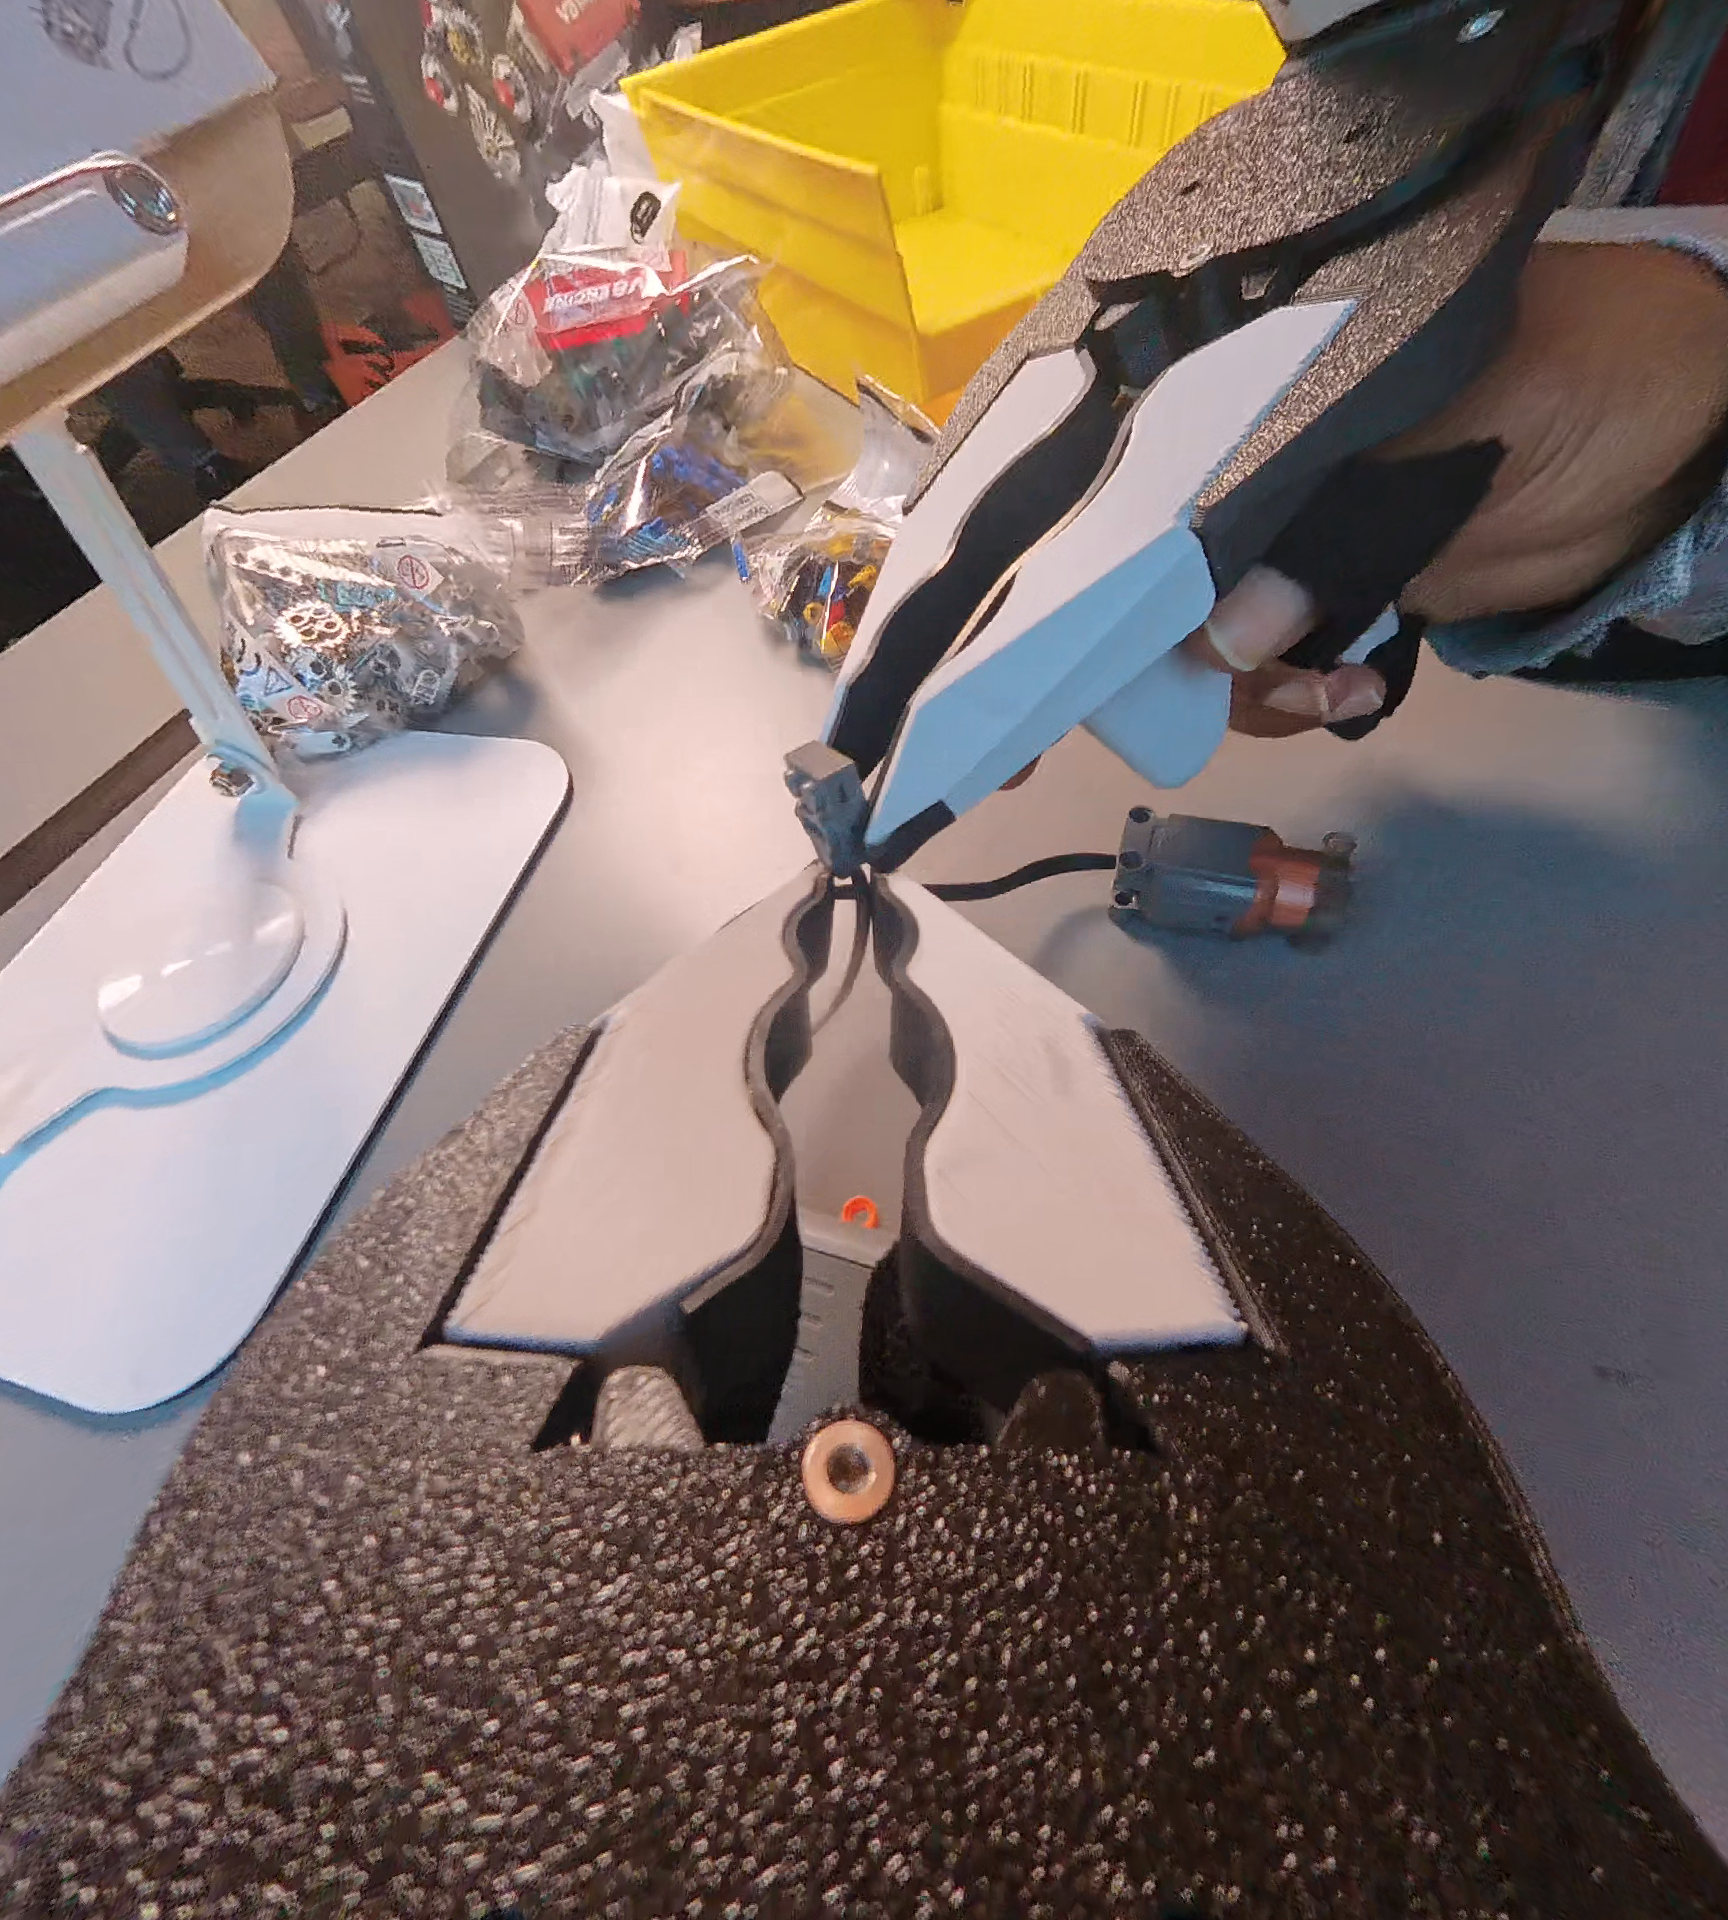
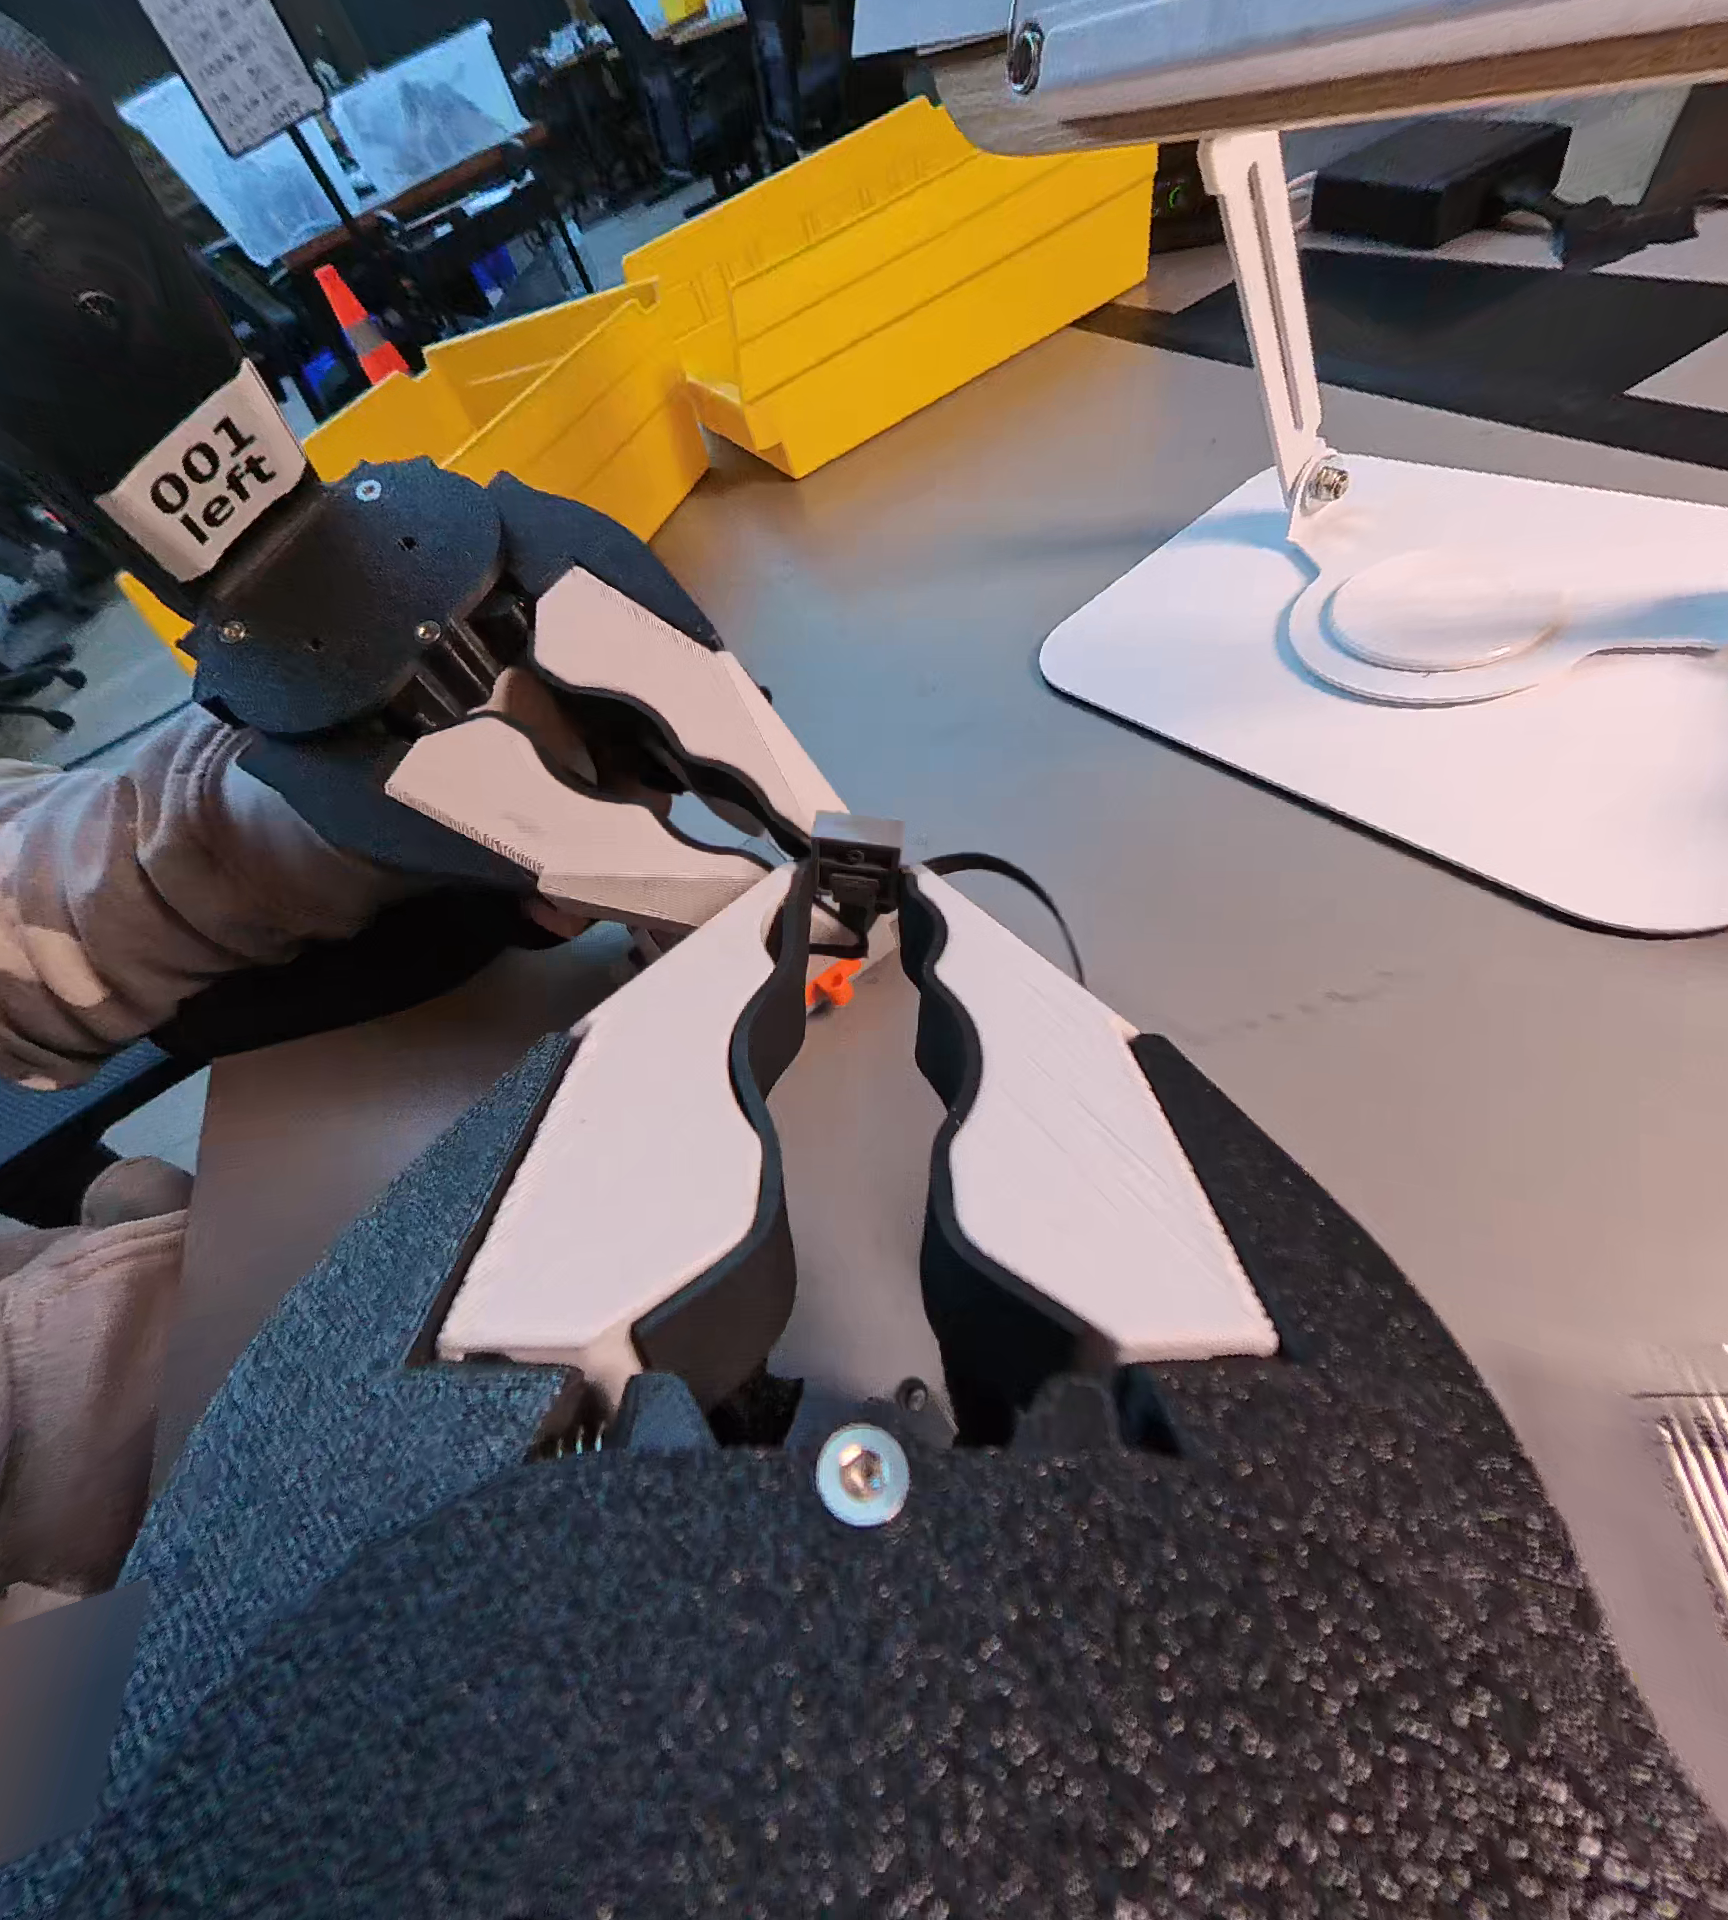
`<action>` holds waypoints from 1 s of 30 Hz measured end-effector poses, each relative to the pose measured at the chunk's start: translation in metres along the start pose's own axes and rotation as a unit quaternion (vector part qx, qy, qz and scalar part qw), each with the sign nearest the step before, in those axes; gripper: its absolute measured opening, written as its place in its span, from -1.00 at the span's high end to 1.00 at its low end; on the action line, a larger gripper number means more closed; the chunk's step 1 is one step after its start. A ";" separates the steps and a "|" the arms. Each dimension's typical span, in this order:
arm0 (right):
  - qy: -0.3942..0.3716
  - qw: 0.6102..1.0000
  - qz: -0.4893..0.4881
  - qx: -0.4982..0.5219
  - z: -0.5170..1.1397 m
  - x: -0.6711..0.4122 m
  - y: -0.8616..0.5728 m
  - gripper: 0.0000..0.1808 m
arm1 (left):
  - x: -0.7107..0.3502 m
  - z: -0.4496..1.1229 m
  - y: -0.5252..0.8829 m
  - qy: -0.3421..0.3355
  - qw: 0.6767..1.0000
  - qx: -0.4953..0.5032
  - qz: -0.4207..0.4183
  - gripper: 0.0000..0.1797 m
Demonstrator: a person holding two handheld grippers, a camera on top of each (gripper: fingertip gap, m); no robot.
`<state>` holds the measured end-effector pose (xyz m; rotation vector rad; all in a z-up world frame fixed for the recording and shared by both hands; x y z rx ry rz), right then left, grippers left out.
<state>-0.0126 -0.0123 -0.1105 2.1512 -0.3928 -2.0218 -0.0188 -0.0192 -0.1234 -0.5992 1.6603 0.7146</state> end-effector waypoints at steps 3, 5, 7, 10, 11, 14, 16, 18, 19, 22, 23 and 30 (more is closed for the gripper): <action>-0.009 0.999 0.029 -0.016 -0.003 -0.004 0.002 0.82 | -0.005 -0.001 -0.002 -0.018 0.999 0.011 -0.038 1.00; -0.028 0.997 0.057 -0.039 -0.004 -0.011 0.007 0.82 | -0.012 -0.004 -0.003 -0.041 0.995 0.027 -0.086 1.00; -0.048 0.993 0.071 -0.083 -0.007 -0.020 0.015 0.80 | -0.021 -0.009 -0.002 -0.069 0.986 0.048 -0.142 1.00; -0.075 0.982 0.091 -0.150 -0.014 -0.034 0.029 0.79 | -0.037 -0.019 -0.006 -0.120 0.958 0.108 -0.235 1.00; -0.080 0.979 0.084 -0.169 -0.016 -0.036 0.033 0.79 | -0.042 -0.022 -0.008 -0.135 0.947 0.128 -0.262 1.00; -0.084 0.976 0.030 -0.201 -0.020 -0.035 0.039 0.74 | -0.056 -0.031 -0.019 -0.165 0.909 0.199 -0.326 1.00; -0.089 0.969 0.016 -0.228 -0.022 -0.036 0.046 0.70 | -0.061 -0.035 -0.028 -0.170 0.886 0.242 -0.358 1.00; -0.101 0.961 0.023 -0.257 -0.025 -0.038 0.055 0.69 | -0.064 -0.037 -0.038 -0.165 0.865 0.279 -0.383 1.00; -0.103 0.956 0.025 -0.274 -0.026 -0.039 0.061 0.70 | -0.065 -0.037 -0.041 -0.164 0.860 0.287 -0.388 1.00; -0.110 0.952 0.004 -0.286 -0.026 -0.037 0.070 0.87 | -0.064 -0.036 -0.050 -0.152 0.854 0.303 -0.394 1.00; -0.112 0.953 -0.004 -0.280 -0.025 -0.037 0.069 0.90 | -0.064 -0.036 -0.050 -0.152 0.854 0.303 -0.395 1.00; -0.105 0.979 -0.019 -0.174 -0.013 -0.034 0.038 0.92 | -0.048 -0.024 -0.022 -0.142 0.893 0.197 -0.378 1.00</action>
Point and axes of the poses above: each gripper's, where its closed fingertips meet, z out along the fingers, x out of its underside, y = z × x across the jaws, the point moved 1 cm from there along -z, back along the fingers, and after that the axes turned 15 degrees about -y, right-handed, at the moved point
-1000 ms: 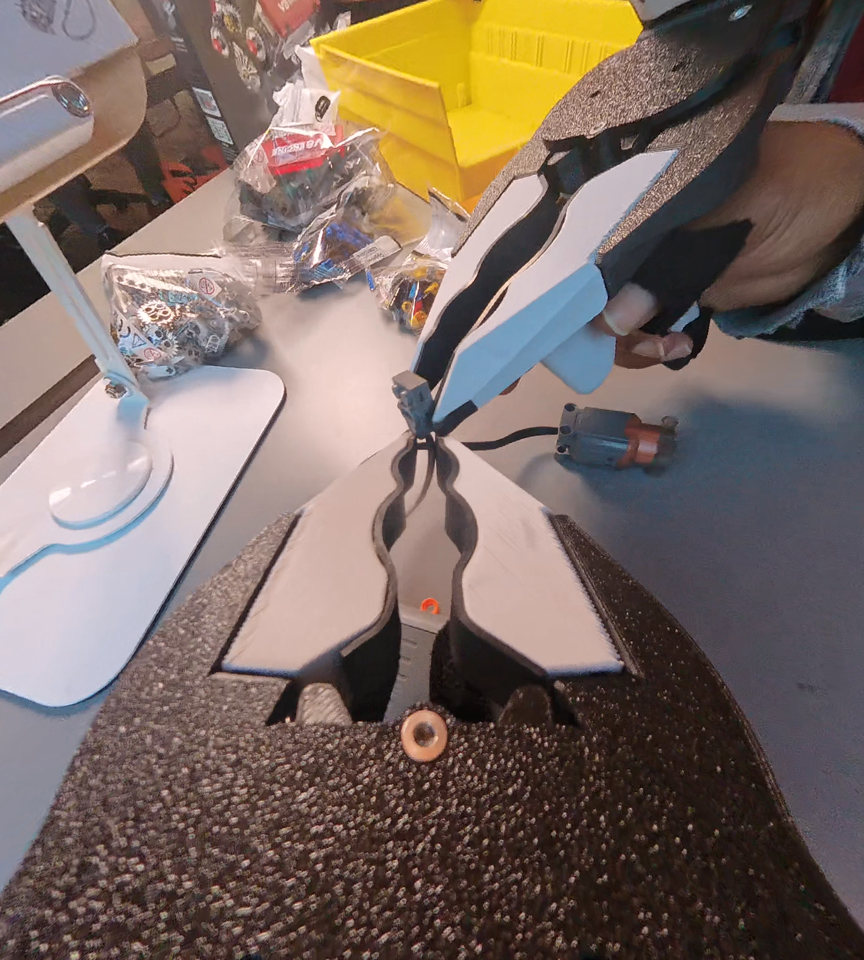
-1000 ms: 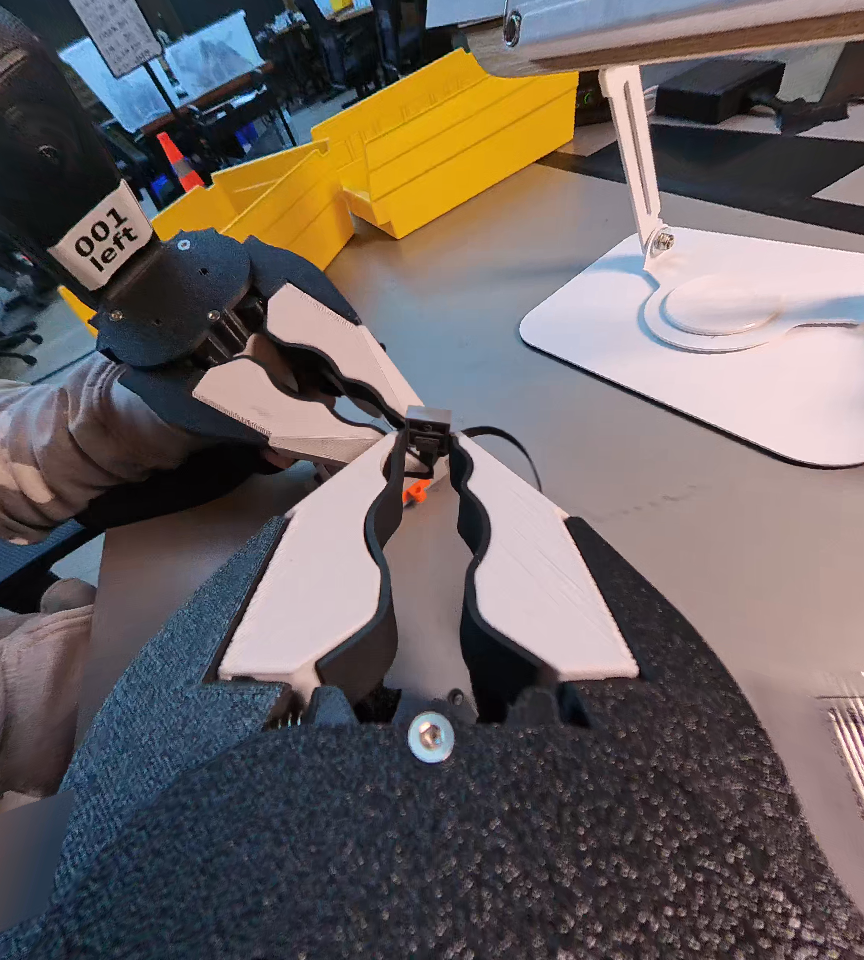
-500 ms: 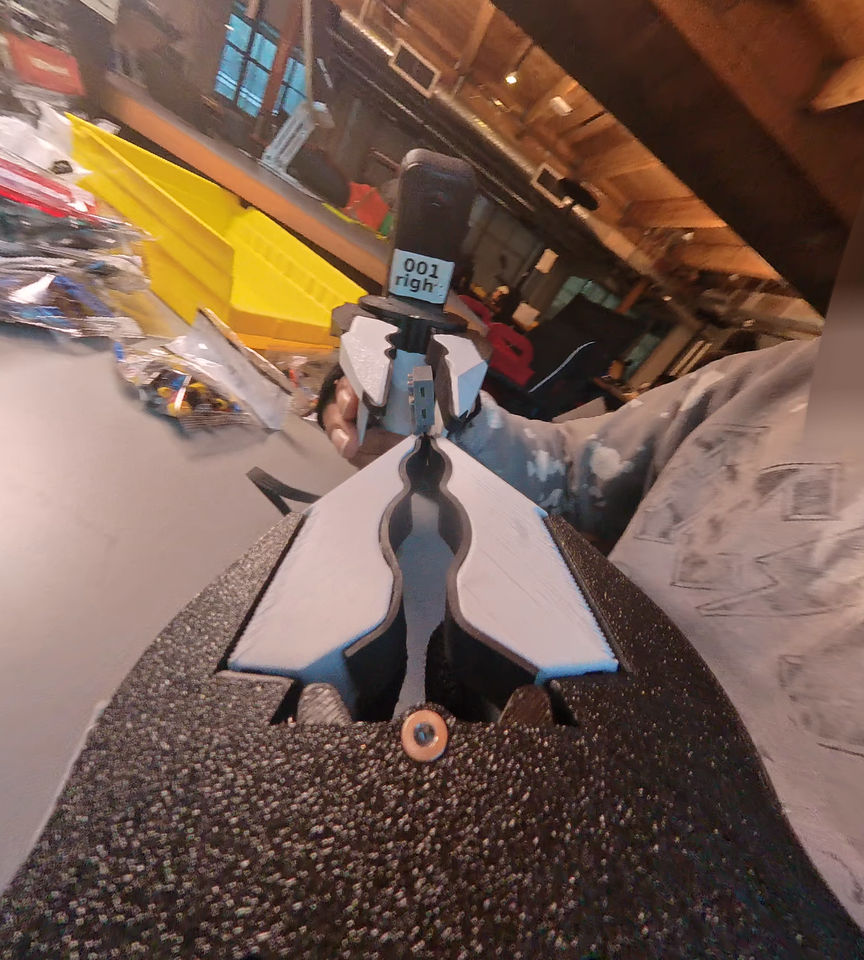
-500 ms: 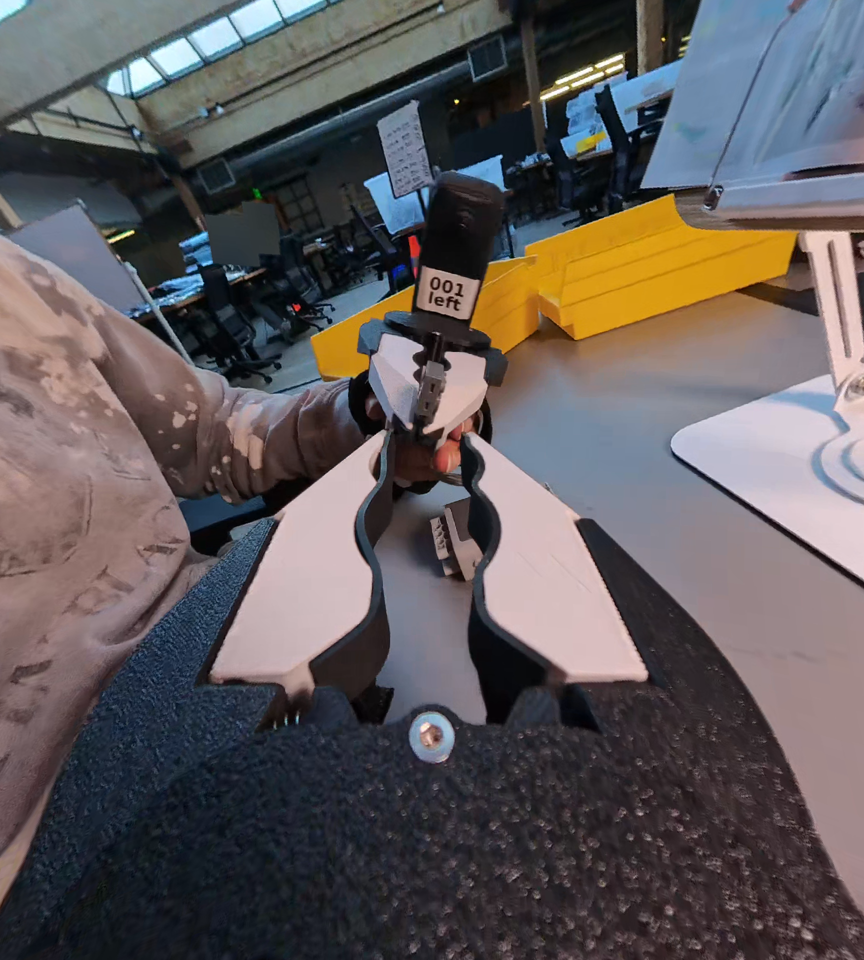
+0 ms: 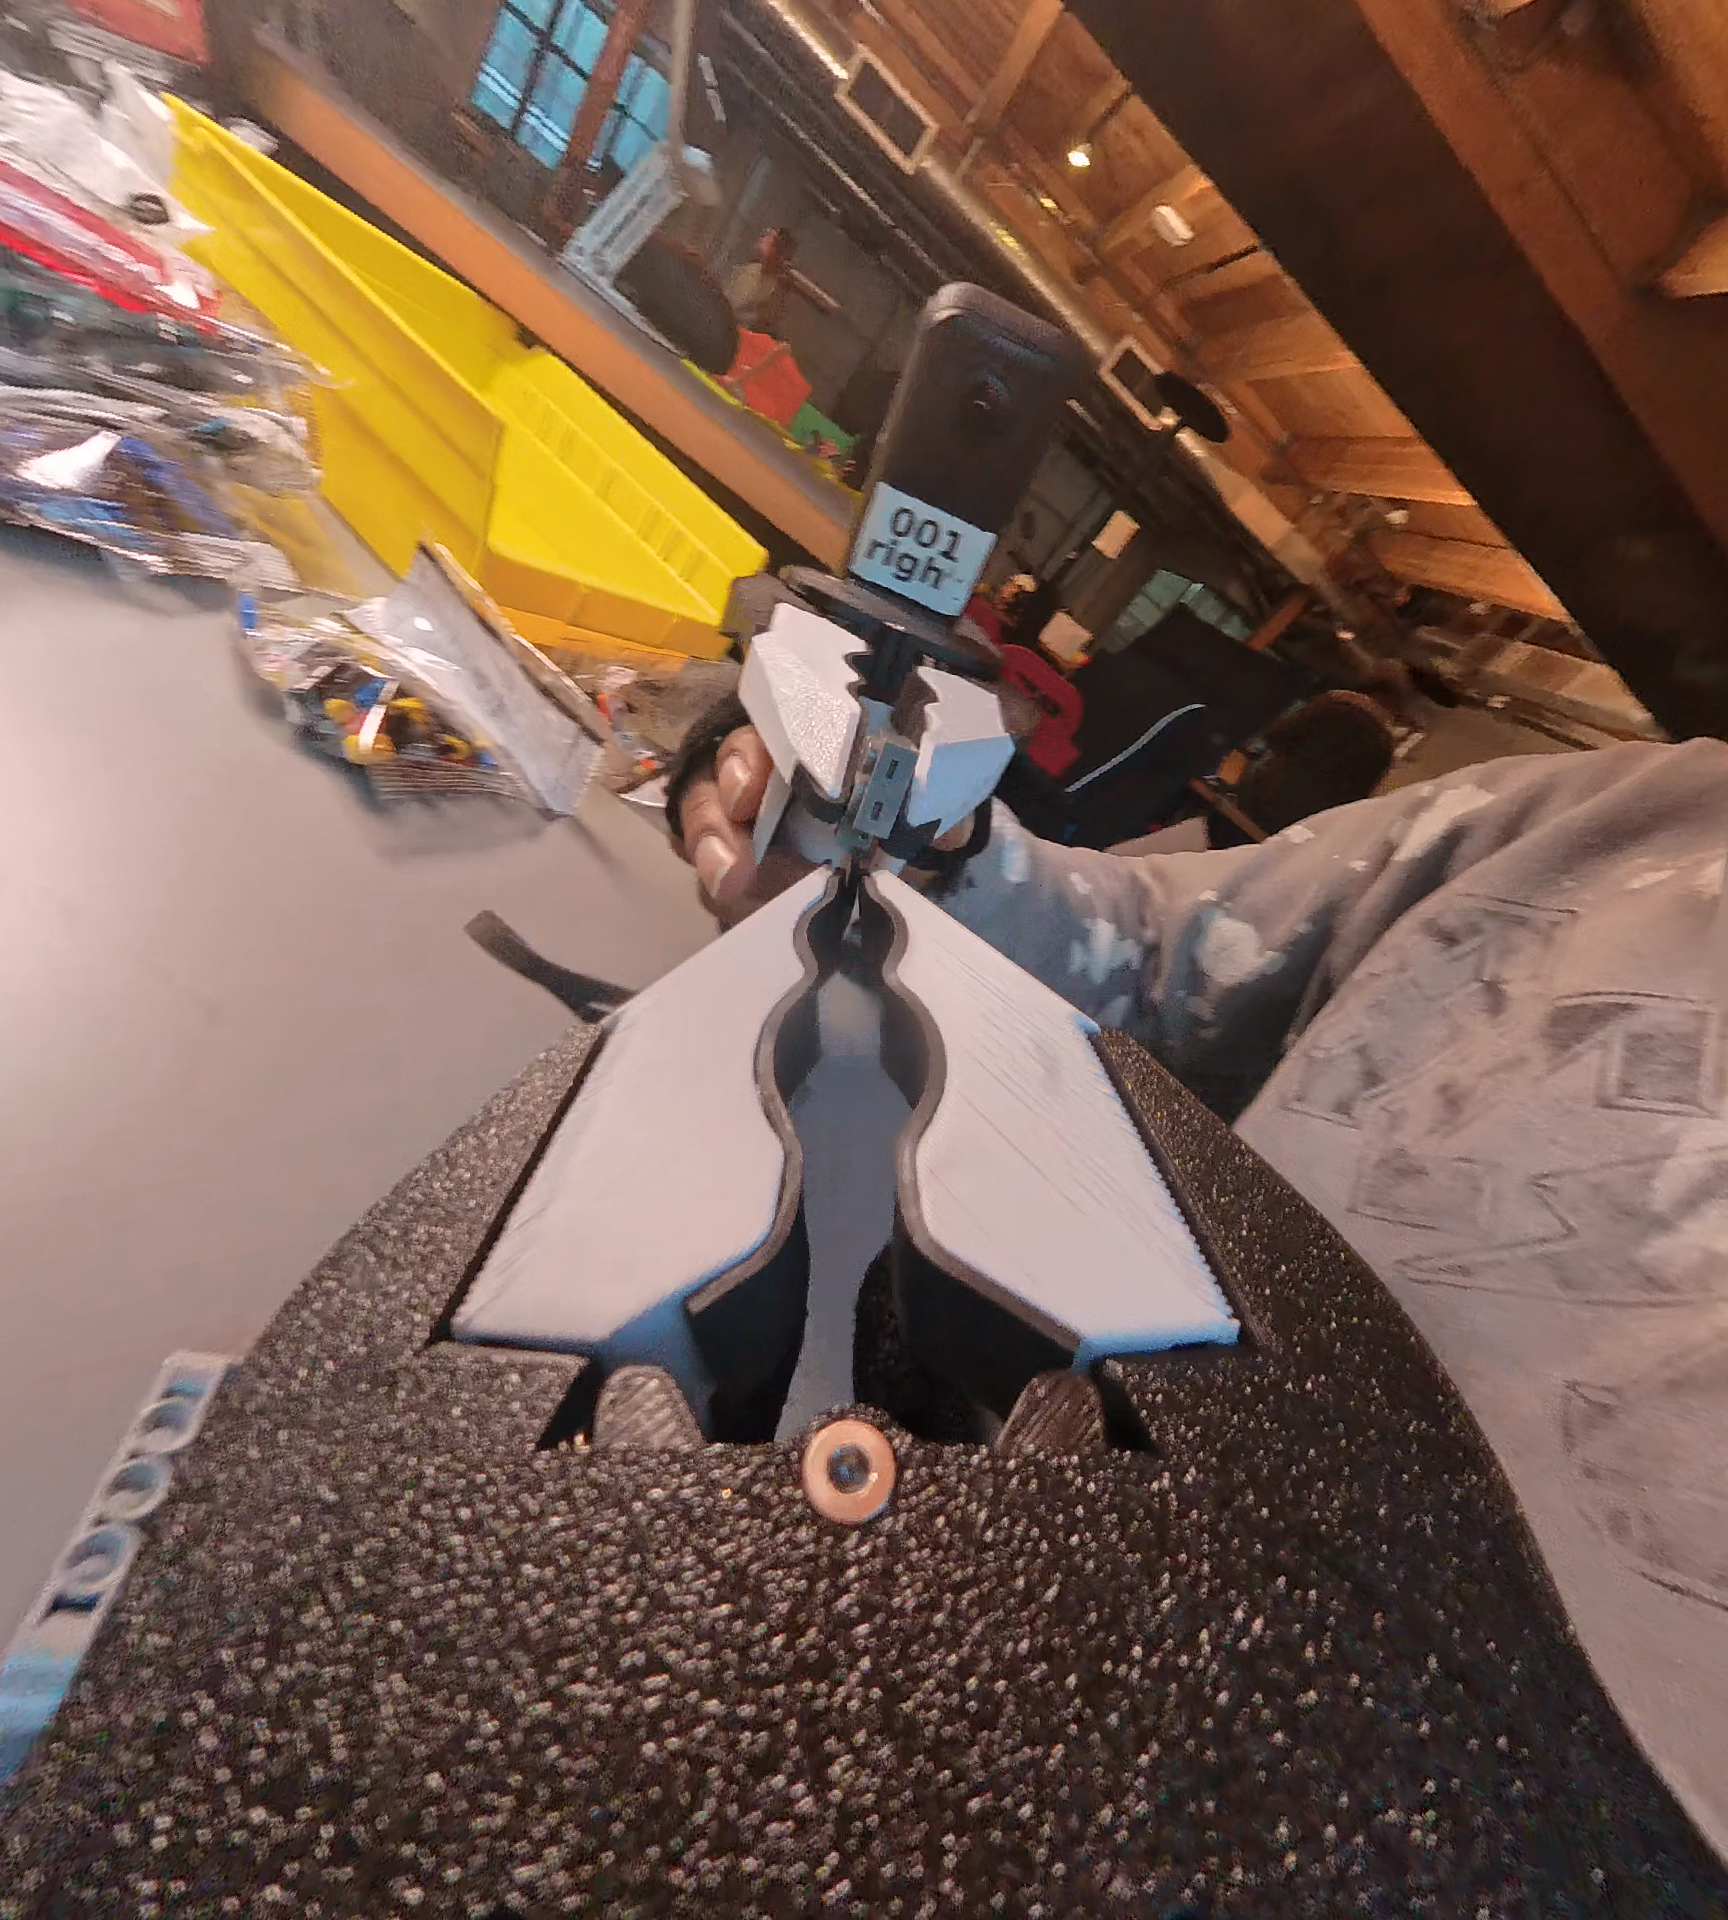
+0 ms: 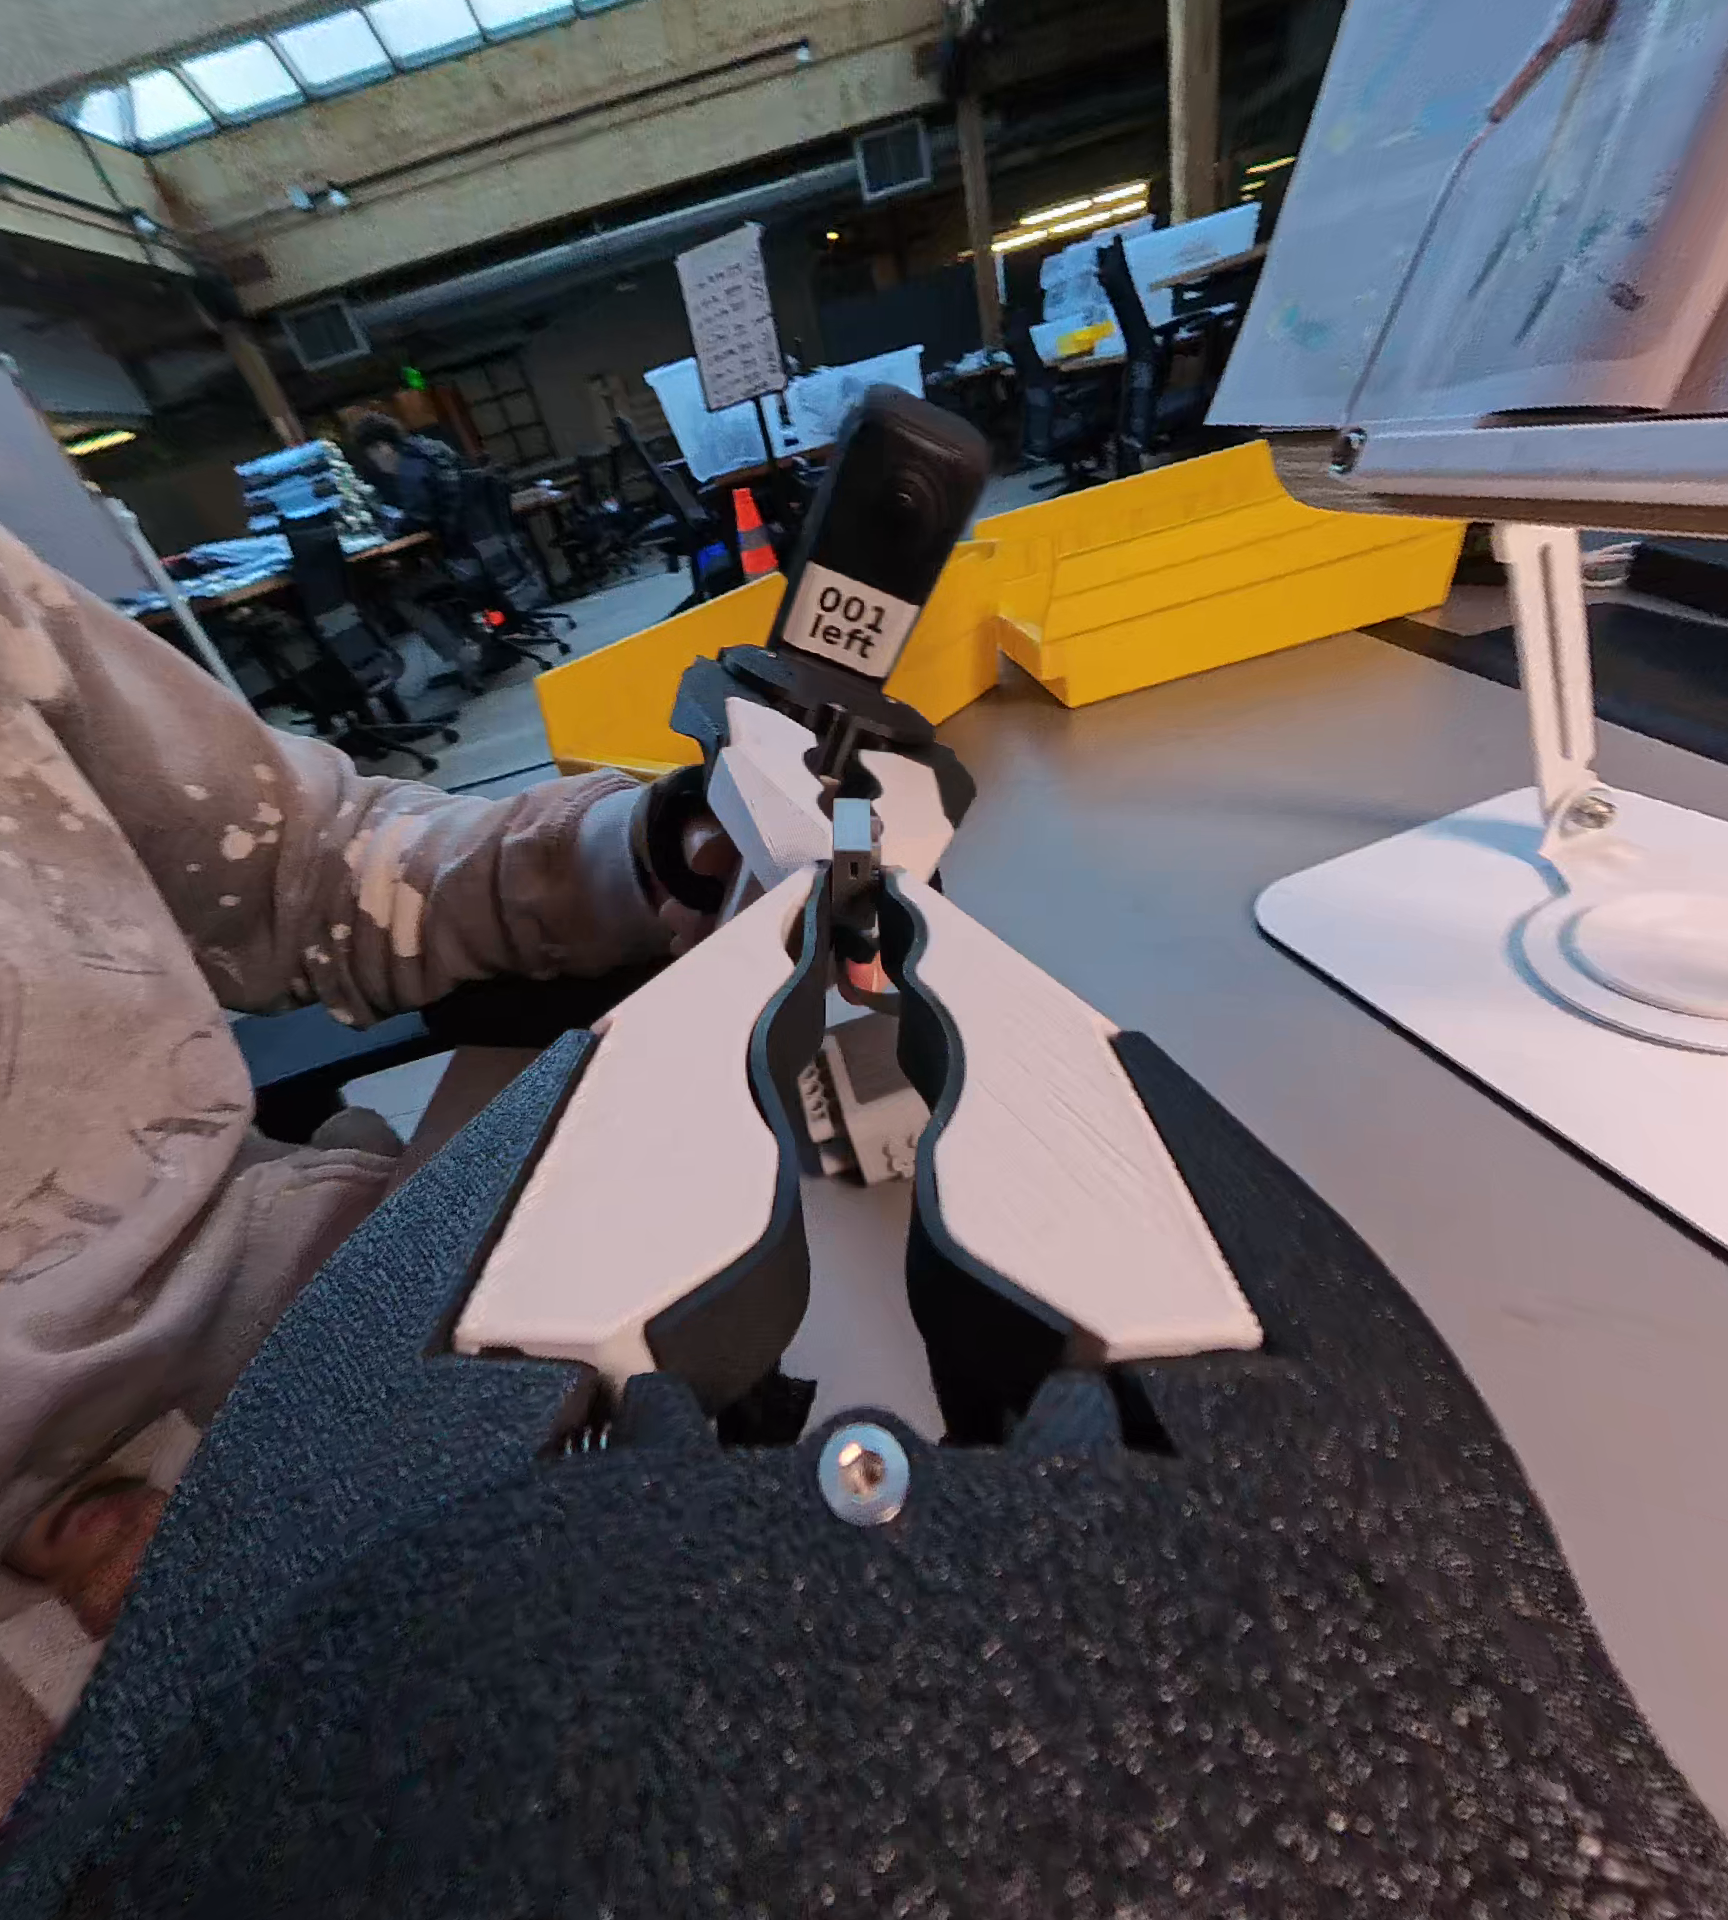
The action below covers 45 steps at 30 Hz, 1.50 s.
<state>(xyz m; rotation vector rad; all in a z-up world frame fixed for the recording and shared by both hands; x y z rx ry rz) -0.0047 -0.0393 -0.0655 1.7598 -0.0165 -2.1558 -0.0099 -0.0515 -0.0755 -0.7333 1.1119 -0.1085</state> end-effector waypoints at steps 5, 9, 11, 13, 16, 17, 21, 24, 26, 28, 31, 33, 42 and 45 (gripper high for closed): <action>0.067 0.978 -0.142 0.140 -0.012 0.010 -0.042 0.92 | -0.021 -0.008 0.020 -0.044 0.992 -0.093 0.078 0.81; 0.120 0.938 -0.271 0.180 -0.006 0.016 -0.047 0.92 | -0.019 -0.001 0.031 -0.049 0.976 -0.166 0.134 0.62; 0.137 0.916 -0.324 0.194 -0.003 0.016 -0.047 0.92 | -0.018 0.003 0.032 -0.051 0.969 -0.187 0.153 0.62; 0.150 0.896 -0.369 0.198 -0.001 0.016 -0.046 0.92 | -0.019 0.004 0.033 -0.058 0.964 -0.204 0.161 0.63; 0.159 0.871 -0.420 0.197 0.001 0.015 -0.041 0.92 | -0.019 0.001 0.037 -0.060 0.961 -0.220 0.156 0.73; 0.164 0.865 -0.431 0.197 0.001 0.015 -0.041 0.92 | -0.018 0.001 0.036 -0.058 0.963 -0.215 0.152 0.75; 0.175 0.847 -0.461 0.197 0.001 0.016 -0.041 0.92 | -0.016 0.000 0.034 -0.039 0.962 -0.209 0.171 0.83; 0.168 0.856 -0.458 0.168 0.002 0.018 -0.034 0.90 | -0.014 -0.002 0.029 -0.003 0.958 -0.184 0.222 0.84; 0.158 0.883 -0.429 0.104 0.001 0.023 -0.023 0.85 | -0.010 -0.006 0.022 0.029 0.958 -0.144 0.245 0.84; 0.153 0.924 -0.349 0.027 -0.005 0.032 -0.009 0.77 | -0.005 -0.011 0.011 0.054 0.957 -0.093 0.271 0.84; 0.147 0.959 -0.239 -0.028 -0.013 0.037 0.001 0.73 | 0.008 -0.015 0.002 0.092 0.949 -0.043 0.298 0.84; 0.135 0.965 -0.218 -0.045 -0.013 0.036 0.007 0.74 | 0.015 -0.015 -0.002 0.106 0.949 -0.024 0.296 0.84; 0.157 0.960 -0.215 -0.084 -0.011 0.049 0.020 0.82 | 0.035 -0.016 -0.007 0.149 0.945 0.009 0.291 0.84; 0.159 0.960 -0.215 -0.085 -0.010 0.049 0.021 0.82 | 0.035 -0.018 -0.008 0.149 0.945 0.012 0.290 0.84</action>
Point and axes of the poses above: each gripper's, where its closed fingertips meet, z out along the fingers, x out of its underside, y = z × x across the jaws, the point moved 1 cm from there along -z, back along the fingers, and after that the axes turned 15 degrees about -y, right-handed, at the moved point
